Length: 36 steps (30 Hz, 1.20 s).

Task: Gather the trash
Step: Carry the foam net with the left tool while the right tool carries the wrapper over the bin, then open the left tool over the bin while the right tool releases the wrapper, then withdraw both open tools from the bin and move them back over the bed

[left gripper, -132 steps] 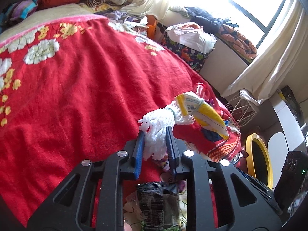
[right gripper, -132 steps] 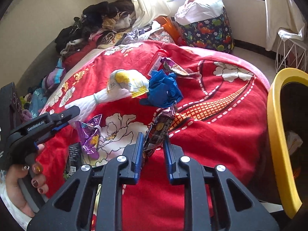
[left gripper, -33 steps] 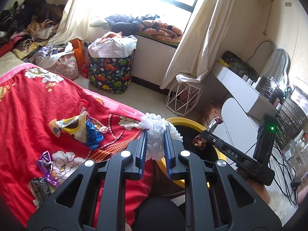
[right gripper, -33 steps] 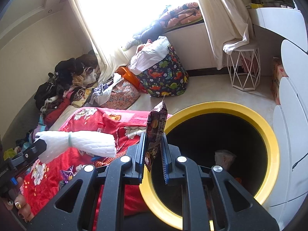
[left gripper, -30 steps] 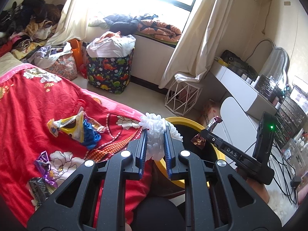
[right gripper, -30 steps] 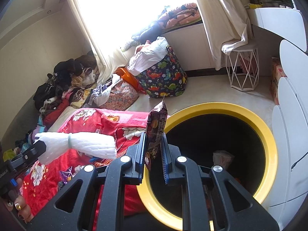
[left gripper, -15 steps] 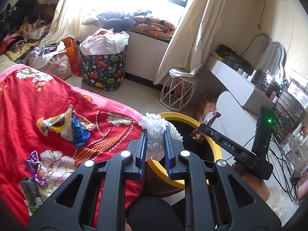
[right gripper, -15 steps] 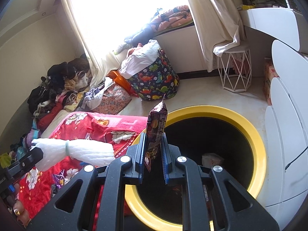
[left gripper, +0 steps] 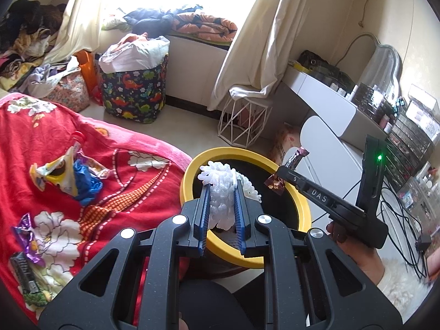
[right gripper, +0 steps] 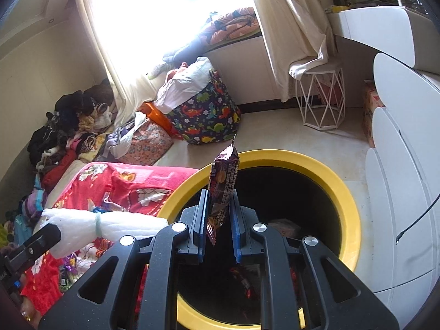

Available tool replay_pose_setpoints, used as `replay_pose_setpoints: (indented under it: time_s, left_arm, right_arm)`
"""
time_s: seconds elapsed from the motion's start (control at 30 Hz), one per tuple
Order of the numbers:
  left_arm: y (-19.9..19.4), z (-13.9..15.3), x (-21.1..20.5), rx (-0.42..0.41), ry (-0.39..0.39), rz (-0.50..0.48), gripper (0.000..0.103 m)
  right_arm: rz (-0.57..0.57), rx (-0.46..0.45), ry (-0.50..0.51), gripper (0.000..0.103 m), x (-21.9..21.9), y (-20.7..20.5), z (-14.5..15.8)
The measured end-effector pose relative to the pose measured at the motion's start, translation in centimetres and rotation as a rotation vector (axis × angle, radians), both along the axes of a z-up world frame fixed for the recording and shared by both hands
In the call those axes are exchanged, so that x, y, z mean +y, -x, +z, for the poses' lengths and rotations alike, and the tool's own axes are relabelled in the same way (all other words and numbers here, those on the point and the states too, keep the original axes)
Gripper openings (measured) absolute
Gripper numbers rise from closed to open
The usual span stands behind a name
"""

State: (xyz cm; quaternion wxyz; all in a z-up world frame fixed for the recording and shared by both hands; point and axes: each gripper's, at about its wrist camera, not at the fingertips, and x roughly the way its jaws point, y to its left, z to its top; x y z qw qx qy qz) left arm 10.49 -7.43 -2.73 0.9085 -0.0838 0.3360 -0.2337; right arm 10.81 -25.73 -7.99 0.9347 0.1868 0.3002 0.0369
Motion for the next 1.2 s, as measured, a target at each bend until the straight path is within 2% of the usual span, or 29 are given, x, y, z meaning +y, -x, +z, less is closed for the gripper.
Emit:
replay_pose_setpoints:
  time_s: [0.63, 0.83, 0.87, 0.9, 0.93, 0.97, 1.03, 1.07, 1.13, 1.2]
  left_arm:
    - [-1.0, -3.1, -3.4, 0.065, -0.042, -0.069, 0.011]
    - [-1.6, -3.9, -3.8, 0.095, -0.028, -0.085, 0.013]
    - [-1.6, -4.0, -3.7, 0.102, -0.019, -0.089, 0.013]
    - [-1.8, -4.1, -3.6, 0.108, -0.010, -0.090, 0.017]
    - [-1.9, -4.2, -3.5, 0.112, -0.010, -0.084, 0.029]
    - [-2.0, -4.4, -3.4, 0.117, -0.009, -0.074, 0.034]
    - [-2.0, -4.5, -3.0, 0.124, 0.000, -0.058, 0.054]
    - [-2.0, -4.5, -2.8, 0.126, 0.006, -0.050, 0.059]
    - [-2.0, -4.3, -2.1, 0.121, 0.013, -0.025, 0.083]
    - [-2.0, -4.0, -1.6, 0.109, 0.013, 0.001, 0.091]
  right_arm:
    - [-0.037, 0.044, 0.005, 0.015, -2.4, -0.4, -1.8]
    - [-0.035, 0.058, -0.004, 0.016, -2.8, -0.5, -2.3]
    - [-0.035, 0.060, -0.002, 0.020, -2.8, -0.6, -2.3]
    - [-0.032, 0.060, -0.001, 0.027, -2.8, -0.6, -2.3]
    - [-0.033, 0.060, 0.002, 0.031, -2.7, -0.6, -2.3]
    - [-0.035, 0.059, 0.003, 0.035, -2.7, -0.6, -2.3]
    - [-0.039, 0.061, 0.002, 0.040, -2.8, -0.6, -2.4]
    - [-0.045, 0.063, 0.000, 0.046, -2.8, -0.6, -2.4]
    - [-0.056, 0.064, -0.006, 0.051, -2.9, -0.5, -2.5]
    - [-0.063, 0.066, -0.012, 0.054, -3.0, -0.5, -2.5]
